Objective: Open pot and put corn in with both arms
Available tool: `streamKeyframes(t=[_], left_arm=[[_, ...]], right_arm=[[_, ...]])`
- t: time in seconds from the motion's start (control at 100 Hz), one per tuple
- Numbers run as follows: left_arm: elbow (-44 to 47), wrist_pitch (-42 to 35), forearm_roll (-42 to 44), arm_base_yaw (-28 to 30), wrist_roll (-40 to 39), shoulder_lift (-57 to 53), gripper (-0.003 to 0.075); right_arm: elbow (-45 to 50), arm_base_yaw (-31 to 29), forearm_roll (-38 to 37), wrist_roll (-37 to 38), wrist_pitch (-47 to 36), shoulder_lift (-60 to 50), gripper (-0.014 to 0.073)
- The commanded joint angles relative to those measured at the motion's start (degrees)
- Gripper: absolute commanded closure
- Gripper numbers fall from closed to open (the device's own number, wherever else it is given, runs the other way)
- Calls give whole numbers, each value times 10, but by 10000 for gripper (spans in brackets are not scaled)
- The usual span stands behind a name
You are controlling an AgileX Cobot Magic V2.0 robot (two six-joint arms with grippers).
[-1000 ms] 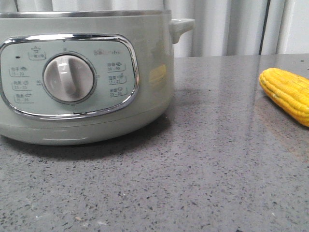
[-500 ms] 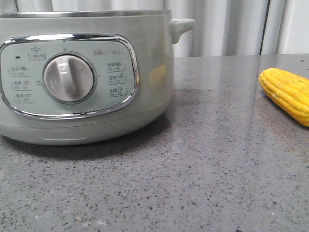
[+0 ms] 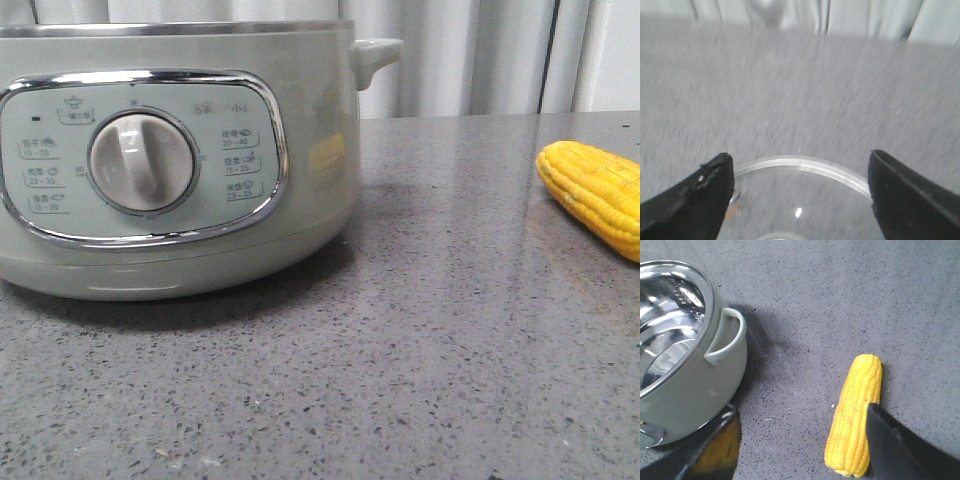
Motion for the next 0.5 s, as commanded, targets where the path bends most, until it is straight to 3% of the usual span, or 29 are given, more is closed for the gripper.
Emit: streamKeyframes(t=[0.0,0.25,0.49], left_arm=[[-29,-55,-6,-18,-5,-45,228],[-52,-43,-6,-48,-5,-168,238],[-52,90,-6,-104,-5,-294,398]], right_arm=[[-20,-2,9,-5,-37,6,134],[-20,-2,8,-5,-31,55,134],[-20,-2,-24,-4,-15,144,134]])
